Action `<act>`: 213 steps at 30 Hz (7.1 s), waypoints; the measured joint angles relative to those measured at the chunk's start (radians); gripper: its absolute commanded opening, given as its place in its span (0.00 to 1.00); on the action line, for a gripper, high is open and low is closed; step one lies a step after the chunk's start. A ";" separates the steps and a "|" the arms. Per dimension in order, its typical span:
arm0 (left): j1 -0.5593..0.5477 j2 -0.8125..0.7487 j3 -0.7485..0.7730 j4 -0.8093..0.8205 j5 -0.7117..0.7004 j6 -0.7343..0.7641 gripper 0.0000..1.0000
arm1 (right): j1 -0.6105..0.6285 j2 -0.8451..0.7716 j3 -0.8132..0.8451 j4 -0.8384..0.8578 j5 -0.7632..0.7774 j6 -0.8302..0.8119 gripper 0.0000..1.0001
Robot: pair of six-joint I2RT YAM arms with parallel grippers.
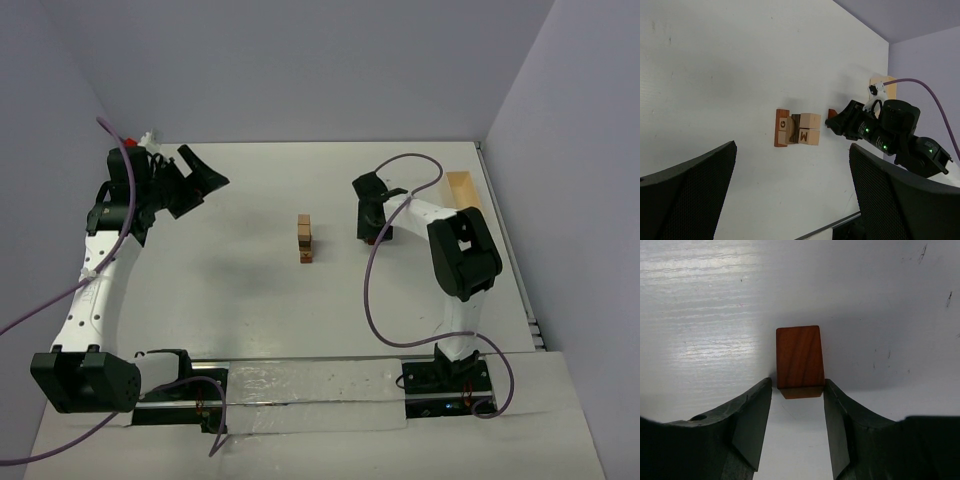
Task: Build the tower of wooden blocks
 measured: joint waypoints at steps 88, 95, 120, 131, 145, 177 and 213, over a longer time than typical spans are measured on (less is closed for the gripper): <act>0.016 -0.106 -0.157 0.015 -0.283 0.053 0.99 | 0.459 -0.035 0.594 -0.455 0.151 0.284 0.00; 0.016 -0.106 -0.157 0.015 -0.281 0.050 0.99 | 0.449 0.008 0.603 -0.455 0.152 0.282 0.02; 0.016 -0.097 -0.157 0.015 -0.256 0.045 0.99 | 0.422 0.065 0.622 -0.453 0.138 0.271 0.09; 0.016 -0.094 -0.157 0.015 -0.250 0.044 0.99 | 0.418 0.065 0.629 -0.453 0.138 0.270 0.14; 0.020 -0.082 -0.157 0.015 -0.236 0.043 0.99 | 0.414 0.080 0.642 -0.452 0.138 0.271 0.21; 0.029 -0.076 -0.157 0.015 -0.214 0.026 0.99 | 0.412 0.082 0.653 -0.452 0.129 0.276 0.29; 0.029 -0.069 -0.166 0.015 -0.173 0.028 0.99 | 0.413 0.100 0.653 -0.444 0.092 0.263 1.00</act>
